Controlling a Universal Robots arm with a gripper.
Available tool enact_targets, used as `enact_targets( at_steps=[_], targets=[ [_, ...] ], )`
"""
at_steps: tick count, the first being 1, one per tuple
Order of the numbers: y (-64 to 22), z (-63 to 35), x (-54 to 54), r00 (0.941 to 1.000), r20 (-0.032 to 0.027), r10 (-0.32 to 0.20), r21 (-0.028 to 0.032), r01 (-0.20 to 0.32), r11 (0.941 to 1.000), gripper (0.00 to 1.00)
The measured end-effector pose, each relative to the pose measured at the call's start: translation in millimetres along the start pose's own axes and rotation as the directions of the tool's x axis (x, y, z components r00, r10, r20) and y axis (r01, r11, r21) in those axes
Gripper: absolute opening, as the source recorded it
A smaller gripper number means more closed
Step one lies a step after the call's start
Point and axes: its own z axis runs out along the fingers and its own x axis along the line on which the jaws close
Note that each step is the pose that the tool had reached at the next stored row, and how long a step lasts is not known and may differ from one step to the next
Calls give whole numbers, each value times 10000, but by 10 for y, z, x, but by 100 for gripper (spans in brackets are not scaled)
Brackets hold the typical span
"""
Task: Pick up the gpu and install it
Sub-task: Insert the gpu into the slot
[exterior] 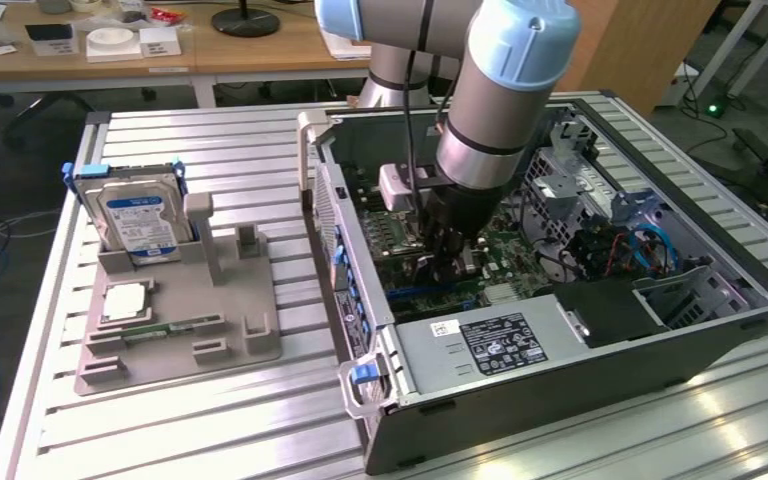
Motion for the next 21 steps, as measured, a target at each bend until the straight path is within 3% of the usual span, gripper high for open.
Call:
enact_targets(
  at_steps=[21],
  targets=[
    [-1,29,-2,10000,-1,0,0,0,10000,28]
  ],
)
